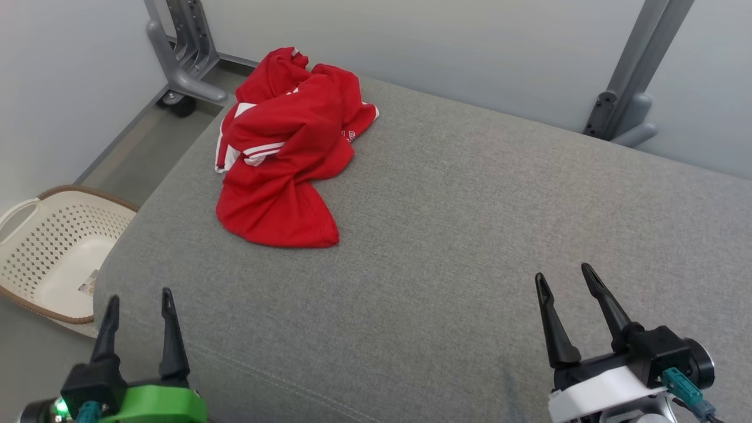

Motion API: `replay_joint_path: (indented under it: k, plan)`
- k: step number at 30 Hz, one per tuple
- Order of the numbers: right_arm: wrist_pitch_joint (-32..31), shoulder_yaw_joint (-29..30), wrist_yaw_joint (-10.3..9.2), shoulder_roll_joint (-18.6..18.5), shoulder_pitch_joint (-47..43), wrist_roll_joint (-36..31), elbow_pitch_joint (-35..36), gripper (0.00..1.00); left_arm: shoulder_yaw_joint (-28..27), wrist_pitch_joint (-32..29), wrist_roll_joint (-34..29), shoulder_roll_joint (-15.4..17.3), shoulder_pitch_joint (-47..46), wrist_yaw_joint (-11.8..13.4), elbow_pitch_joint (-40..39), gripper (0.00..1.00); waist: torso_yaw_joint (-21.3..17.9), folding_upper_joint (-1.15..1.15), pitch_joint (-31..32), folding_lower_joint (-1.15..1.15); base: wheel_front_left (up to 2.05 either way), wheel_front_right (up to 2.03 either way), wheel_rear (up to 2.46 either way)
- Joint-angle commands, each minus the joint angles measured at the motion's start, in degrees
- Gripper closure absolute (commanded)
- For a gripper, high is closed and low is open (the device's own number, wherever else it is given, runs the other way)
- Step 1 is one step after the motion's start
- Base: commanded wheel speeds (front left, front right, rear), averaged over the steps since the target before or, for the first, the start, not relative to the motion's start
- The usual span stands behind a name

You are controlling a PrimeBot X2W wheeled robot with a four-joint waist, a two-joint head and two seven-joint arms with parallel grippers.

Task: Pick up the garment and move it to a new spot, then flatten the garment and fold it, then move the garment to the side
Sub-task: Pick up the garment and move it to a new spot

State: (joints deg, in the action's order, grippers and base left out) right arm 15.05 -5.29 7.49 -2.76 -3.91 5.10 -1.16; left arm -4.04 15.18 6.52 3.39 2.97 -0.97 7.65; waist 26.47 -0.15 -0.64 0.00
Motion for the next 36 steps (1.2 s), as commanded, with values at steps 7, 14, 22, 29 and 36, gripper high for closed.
replay_joint_path:
  k: [7, 14, 22, 29, 36]
  plan:
    - [0.17, 0.28, 0.00, -0.23, 1.85, -2.00, 0.94, 0.00, -2.22, 0.00, -1.45, 4.28, -9.86, -1.57, 2.01, 0.00, -4.18, 0.15, -3.64, 0.00, 0.00, 0.00, 0.00]
    - [0.17, 0.75, 0.00, -0.23, 3.50, -4.28, 1.89, 0.00, -1.89, -0.98, -2.04, 9.52, -20.44, -3.28, 7.72, 0.00, -8.02, 0.15, -7.73, 0.00, 0.00, 0.00, 0.00]
    - [0.16, 1.94, -0.01, -0.22, 6.99, -6.91, 3.53, 0.00, 1.39, -6.68, -2.63, 16.48, -35.95, -5.56, 17.65, 0.00, -14.13, 0.15, -15.89, 0.00, 0.00, 0.00, 0.00]
    - [0.16, 3.27, -0.01, -0.19, 9.46, -8.07, 5.19, 0.00, 7.29, -10.37, -1.36, 19.15, -46.49, -6.46, 27.95, 0.00, -18.32, 0.15, -22.68, 0.00, 0.00, 0.00, 0.00]
    - [0.16, 2.89, -0.01, -0.19, 10.19, -7.57, 6.19, 0.00, 16.59, -11.34, 3.11, 20.94, -51.80, -6.47, 35.48, 0.00, -20.95, 0.15, -25.71, 0.00, 0.00, 0.00, 0.00]
